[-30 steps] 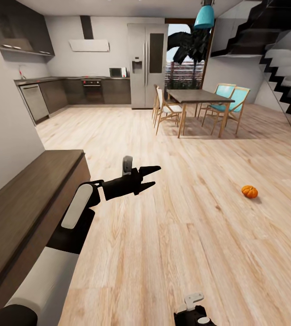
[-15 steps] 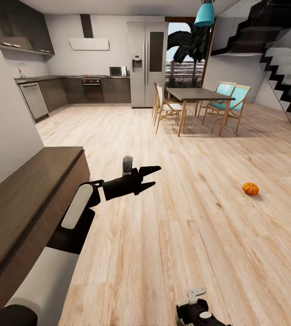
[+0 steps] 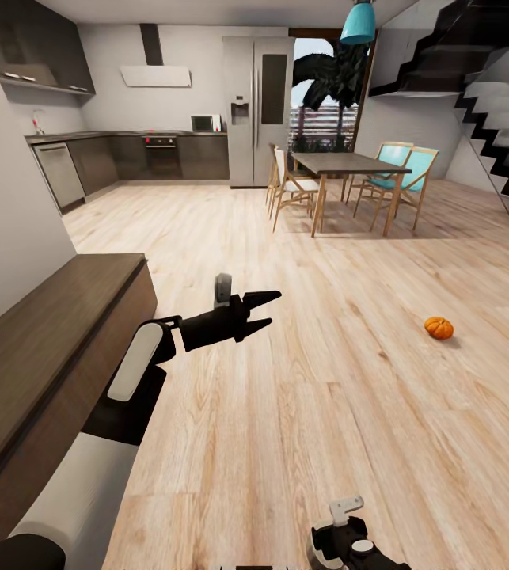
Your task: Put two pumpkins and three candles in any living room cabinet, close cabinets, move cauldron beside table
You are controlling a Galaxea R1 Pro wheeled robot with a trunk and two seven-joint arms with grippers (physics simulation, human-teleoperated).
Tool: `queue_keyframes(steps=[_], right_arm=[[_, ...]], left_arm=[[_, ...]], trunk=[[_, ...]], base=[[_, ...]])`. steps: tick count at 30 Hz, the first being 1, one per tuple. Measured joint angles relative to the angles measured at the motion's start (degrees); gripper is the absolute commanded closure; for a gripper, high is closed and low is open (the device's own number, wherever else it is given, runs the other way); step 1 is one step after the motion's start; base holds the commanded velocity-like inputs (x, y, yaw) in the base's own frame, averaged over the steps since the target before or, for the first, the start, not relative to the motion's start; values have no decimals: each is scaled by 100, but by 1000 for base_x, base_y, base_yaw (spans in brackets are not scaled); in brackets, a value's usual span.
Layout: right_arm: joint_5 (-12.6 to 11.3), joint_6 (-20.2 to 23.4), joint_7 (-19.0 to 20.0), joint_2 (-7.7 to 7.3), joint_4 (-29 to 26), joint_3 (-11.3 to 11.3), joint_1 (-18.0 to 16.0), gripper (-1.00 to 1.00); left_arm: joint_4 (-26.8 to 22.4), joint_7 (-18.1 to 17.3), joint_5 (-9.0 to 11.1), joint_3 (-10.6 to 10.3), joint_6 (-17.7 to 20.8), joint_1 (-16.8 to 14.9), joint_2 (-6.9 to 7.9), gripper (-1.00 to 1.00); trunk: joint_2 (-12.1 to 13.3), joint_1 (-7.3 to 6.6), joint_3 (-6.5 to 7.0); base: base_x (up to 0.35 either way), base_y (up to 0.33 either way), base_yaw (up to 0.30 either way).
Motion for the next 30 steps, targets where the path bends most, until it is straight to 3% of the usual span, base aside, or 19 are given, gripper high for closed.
queue_keyframes(steps=[7,14,22,30], right_arm=[[6,30,44,5,8,2,0,-100],[9,33,57,8,15,8,0,-100],[17,35,61,10,15,9,0,-100],[18,36,62,9,15,9,0,-100]], left_arm=[[10,5,215,-2,-9,0,6,-100],[-2,6,252,-10,-6,1,2,-100],[8,-1,292,-4,-8,5,8,-100],[-5,-2,336,-11,-10,7,9,-100]], trunk=[[0,0,0],[-71,44,-81],[-71,43,-81],[-79,59,-214]], base=[[0,0,0],[0,0,0],[0,0,0],[0,0,0]])
